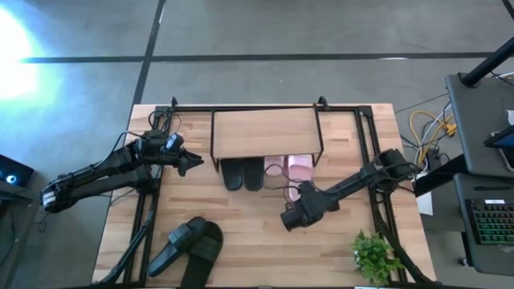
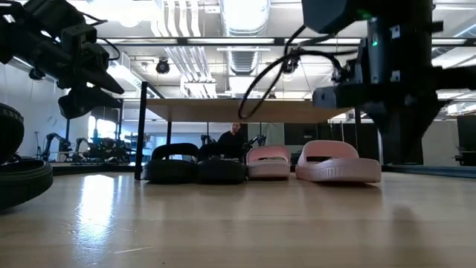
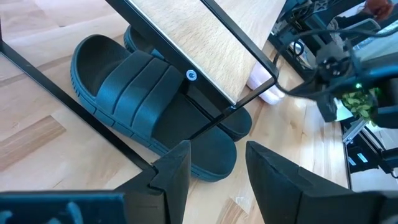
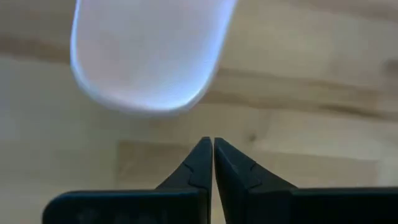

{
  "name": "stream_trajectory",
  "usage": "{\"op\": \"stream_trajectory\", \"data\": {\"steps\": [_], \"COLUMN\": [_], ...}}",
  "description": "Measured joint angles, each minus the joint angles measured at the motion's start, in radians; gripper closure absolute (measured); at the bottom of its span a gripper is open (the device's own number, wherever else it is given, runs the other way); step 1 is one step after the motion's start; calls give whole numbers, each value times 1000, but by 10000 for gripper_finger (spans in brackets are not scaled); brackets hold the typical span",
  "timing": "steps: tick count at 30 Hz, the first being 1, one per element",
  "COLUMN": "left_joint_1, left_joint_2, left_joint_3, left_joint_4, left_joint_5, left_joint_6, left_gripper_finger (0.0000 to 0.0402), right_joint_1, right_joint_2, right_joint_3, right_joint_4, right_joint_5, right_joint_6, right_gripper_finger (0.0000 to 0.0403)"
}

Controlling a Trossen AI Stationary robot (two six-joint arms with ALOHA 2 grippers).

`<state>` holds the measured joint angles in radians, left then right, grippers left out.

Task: Pick and place slides into the shelf
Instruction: Put the pink slides under the shelf

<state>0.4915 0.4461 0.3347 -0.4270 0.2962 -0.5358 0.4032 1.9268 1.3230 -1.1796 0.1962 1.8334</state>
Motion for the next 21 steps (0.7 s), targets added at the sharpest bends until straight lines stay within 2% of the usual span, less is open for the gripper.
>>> {"op": "stream_trajectory", "data": {"steps": [6, 12, 21], "left_joint_1": [0, 0, 0], "left_joint_2": [-10, -20, -17], "left_joint_3": [0, 0, 0], "left_joint_4": [0, 0, -1], "left_joint_5": [0, 0, 0], "left_joint_6": [0, 0, -1], "left_gripper_finger": [261, 261, 261], "right_joint_1": [-52, -124, -252], "right_joint_2": [6, 5, 5], "right_joint_3": [-75, -90, -90], "right_joint_4": [95, 68, 83], "right_joint_5": [7, 98, 194], "right_joint_6": [-18, -48, -211], "right_gripper_finger": [394, 394, 394]}}
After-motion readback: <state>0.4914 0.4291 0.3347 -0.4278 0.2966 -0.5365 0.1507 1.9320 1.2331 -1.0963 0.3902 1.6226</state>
